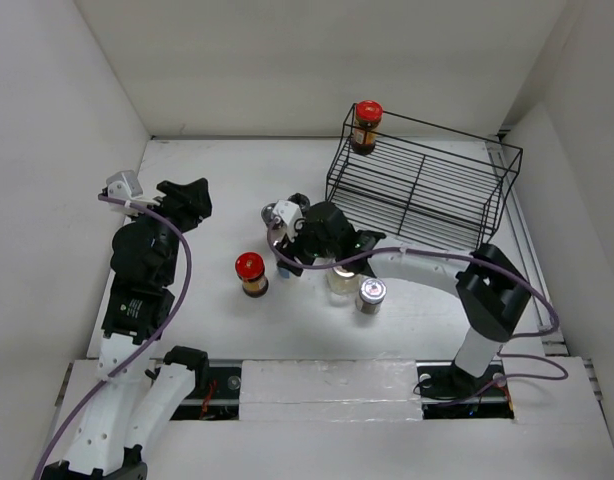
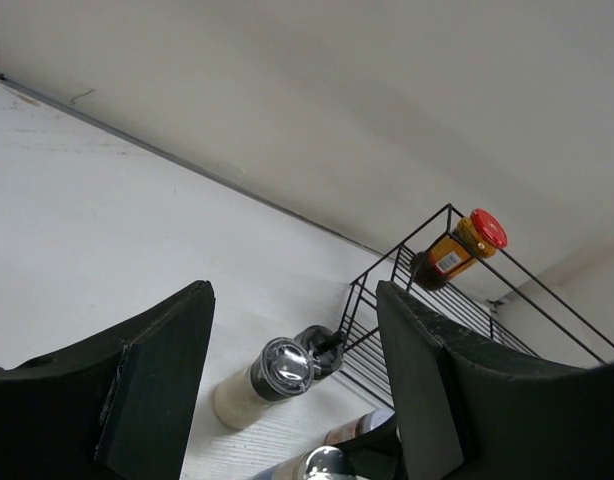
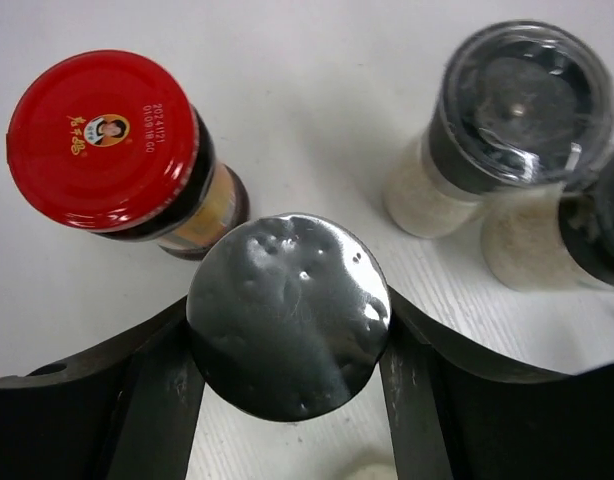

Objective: Organize the condiment bottles

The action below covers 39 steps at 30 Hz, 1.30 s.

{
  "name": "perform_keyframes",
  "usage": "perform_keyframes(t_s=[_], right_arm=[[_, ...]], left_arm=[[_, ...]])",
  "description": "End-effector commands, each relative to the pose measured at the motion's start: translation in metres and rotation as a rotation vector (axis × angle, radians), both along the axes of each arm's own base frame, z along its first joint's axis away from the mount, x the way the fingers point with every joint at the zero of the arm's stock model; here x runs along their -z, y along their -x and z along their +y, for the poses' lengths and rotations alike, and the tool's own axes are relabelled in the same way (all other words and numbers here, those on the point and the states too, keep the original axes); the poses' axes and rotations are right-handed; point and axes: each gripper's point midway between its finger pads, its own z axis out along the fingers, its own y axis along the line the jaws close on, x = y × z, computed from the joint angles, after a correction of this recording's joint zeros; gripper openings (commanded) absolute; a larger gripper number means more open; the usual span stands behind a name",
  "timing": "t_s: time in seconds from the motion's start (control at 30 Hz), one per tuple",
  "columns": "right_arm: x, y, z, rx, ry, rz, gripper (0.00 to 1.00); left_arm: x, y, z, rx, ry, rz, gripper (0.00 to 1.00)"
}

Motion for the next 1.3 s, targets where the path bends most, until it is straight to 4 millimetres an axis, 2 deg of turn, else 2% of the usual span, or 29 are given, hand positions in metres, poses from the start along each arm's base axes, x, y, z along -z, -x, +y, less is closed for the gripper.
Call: perform_keyframes(t_s=[0.0,0.03,0.07,0.1,0.17,0.2,0.23,0.27,0.3,0.33,0.37,0.43,0.47,0.5,0.57,0.63,0.7,0.73,0.83,0.87,0.97,1.0,1.07,1.23,1.27], right_arm=[[-0.108,-0.025,-0.009,0.102,-0.208,-0.184,0.47],[-0.148,-0.025,-0.024,0.137,-0.268,-0.241,0.46],[-0.167,-0.029,-0.037,0.183,-0.297,-0.266,0.46],[-0.183,-0.045,-0.060,0.268,-0.312,-0.304,0.45],[-0.239,-0.055,-0.093,0.355,-0.433,-0.386,0.45],[-0.251,-0.066,-0.109,0.413,-0.455,-0.421,0.45],[-0.260,-0.087,-0.135,0.501,-0.462,-0.457,0.45],[-0.280,-0.097,-0.153,0.559,-0.477,-0.489,0.45],[-0.283,-0.110,-0.167,0.607,-0.465,-0.498,0.45],[-0.293,-0.126,-0.197,0.678,-0.459,-0.526,0.43],[-0.308,-0.133,-0.210,0.712,-0.478,-0.539,0.43],[-0.320,-0.146,-0.231,0.757,-0.478,-0.565,0.43],[-0.327,-0.157,-0.254,0.808,-0.467,-0.583,0.43],[-0.338,-0.164,-0.261,0.819,-0.462,-0.589,0.43],[-0.344,-0.179,-0.284,0.856,-0.441,-0.597,0.43],[-0.348,-0.196,-0.295,0.878,-0.423,-0.608,0.43],[-0.343,-0.211,-0.308,0.885,-0.400,-0.597,0.43],[-0.335,-0.222,-0.308,0.880,-0.388,-0.565,0.43],[-0.325,-0.235,-0.307,0.859,-0.380,-0.535,0.45],[-0.310,-0.243,-0.306,0.862,-0.359,-0.506,0.45],[-0.298,-0.251,-0.302,0.856,-0.340,-0.476,0.45],[-0.298,-0.251,-0.301,0.846,-0.341,-0.474,0.45],[-0.286,-0.253,-0.298,0.840,-0.329,-0.437,0.45],[-0.277,-0.252,-0.292,0.813,-0.330,-0.405,0.45],[-0.270,-0.253,-0.289,0.800,-0.322,-0.386,0.45]], left_arm=[[-0.013,0.002,-0.001,0.009,-0.010,-0.050,0.62],[-0.013,0.002,-0.002,0.019,-0.010,-0.050,0.62],[-0.016,0.002,-0.002,0.019,-0.008,-0.062,0.62],[-0.016,0.002,-0.002,0.019,-0.008,-0.062,0.62],[-0.007,-0.004,-0.003,0.019,-0.014,-0.031,0.62],[-0.007,-0.004,-0.003,0.019,-0.014,-0.031,0.62],[-0.007,-0.004,-0.005,0.030,-0.015,-0.031,0.62],[-0.006,-0.002,-0.005,0.030,-0.014,-0.034,0.62],[-0.012,0.002,-0.004,0.029,-0.010,-0.058,0.62],[-0.013,0.002,-0.002,0.017,-0.009,-0.058,0.62],[-0.013,0.002,-0.002,0.017,-0.009,-0.058,0.62],[-0.009,0.002,-0.002,0.017,-0.011,-0.046,0.62],[-0.009,0.002,-0.004,0.026,-0.012,-0.046,0.62],[-0.013,0.002,-0.004,0.026,-0.009,-0.058,0.62],[-0.013,0.002,-0.004,0.026,-0.009,-0.058,0.62],[-0.007,0.000,-0.004,0.026,-0.013,-0.038,0.62],[-0.010,-0.001,-0.004,0.026,-0.011,-0.047,0.62],[-0.012,0.002,-0.004,0.026,-0.010,-0.056,0.62],[-0.010,0.002,-0.002,0.016,-0.011,-0.047,0.62],[-0.010,0.002,-0.002,0.016,-0.011,-0.047,0.62],[-0.010,0.002,-0.002,0.016,-0.011,-0.047,0.62],[-0.007,-0.001,-0.002,0.016,-0.013,-0.038,0.62],[-0.007,-0.001,-0.002,0.016,-0.013,-0.038,0.62],[-0.007,-0.001,-0.002,0.016,-0.013,-0.038,0.62],[-0.007,-0.001,-0.004,0.025,-0.013,-0.038,0.62]])
